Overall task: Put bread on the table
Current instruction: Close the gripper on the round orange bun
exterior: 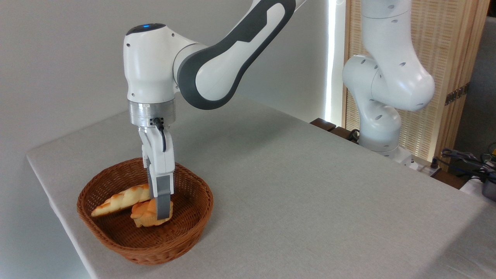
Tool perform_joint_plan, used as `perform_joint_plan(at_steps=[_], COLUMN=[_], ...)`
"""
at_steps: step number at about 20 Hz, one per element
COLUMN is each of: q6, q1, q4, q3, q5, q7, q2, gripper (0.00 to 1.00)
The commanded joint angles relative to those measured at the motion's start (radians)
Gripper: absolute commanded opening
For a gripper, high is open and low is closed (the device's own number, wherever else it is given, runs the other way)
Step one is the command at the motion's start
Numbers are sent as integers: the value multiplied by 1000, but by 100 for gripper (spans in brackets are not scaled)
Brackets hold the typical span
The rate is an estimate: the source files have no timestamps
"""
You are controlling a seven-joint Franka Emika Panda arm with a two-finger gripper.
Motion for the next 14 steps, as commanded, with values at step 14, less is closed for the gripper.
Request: perform_joint_plan(at_steps=[14], q6=[-21], q1=[13], q4=[-1], q3=[2], q5=[5], q7=[1], q2=[-52], gripper=[10])
